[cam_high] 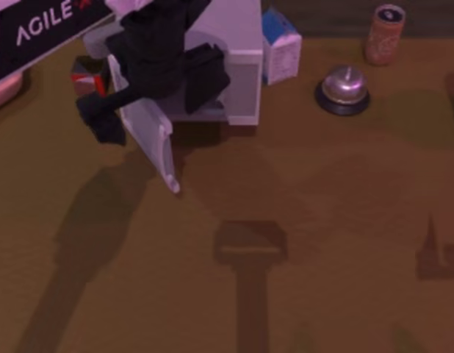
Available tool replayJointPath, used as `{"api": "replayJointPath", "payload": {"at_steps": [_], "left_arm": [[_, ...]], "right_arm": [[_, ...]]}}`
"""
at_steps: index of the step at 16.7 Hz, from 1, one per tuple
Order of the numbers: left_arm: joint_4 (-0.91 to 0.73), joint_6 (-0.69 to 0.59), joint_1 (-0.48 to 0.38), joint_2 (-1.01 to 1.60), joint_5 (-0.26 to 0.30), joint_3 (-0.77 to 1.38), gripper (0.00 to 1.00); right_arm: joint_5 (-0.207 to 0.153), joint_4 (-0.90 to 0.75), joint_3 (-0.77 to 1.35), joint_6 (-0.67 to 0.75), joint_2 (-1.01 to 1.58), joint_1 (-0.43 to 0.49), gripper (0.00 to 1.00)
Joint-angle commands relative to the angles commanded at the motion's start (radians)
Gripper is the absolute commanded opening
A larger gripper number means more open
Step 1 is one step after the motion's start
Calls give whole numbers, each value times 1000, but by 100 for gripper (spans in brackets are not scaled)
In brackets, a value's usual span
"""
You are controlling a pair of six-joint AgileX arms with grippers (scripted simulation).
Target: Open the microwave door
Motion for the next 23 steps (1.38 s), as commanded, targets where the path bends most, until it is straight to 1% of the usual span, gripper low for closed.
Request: {"api": "replayJointPath", "payload": {"at_steps": [1,14,15,23], "left_arm": [[0,0,0,0,0,0,100],[0,0,0,0,0,0,2],[0,0,0,0,0,0,0],[1,0,-4,1,0,0,0]], "right_arm": [[0,0,0,0,0,0,100],[0,0,0,0,0,0,100],[0,0,0,0,0,0,100],[0,0,0,0,0,0,100]]}}
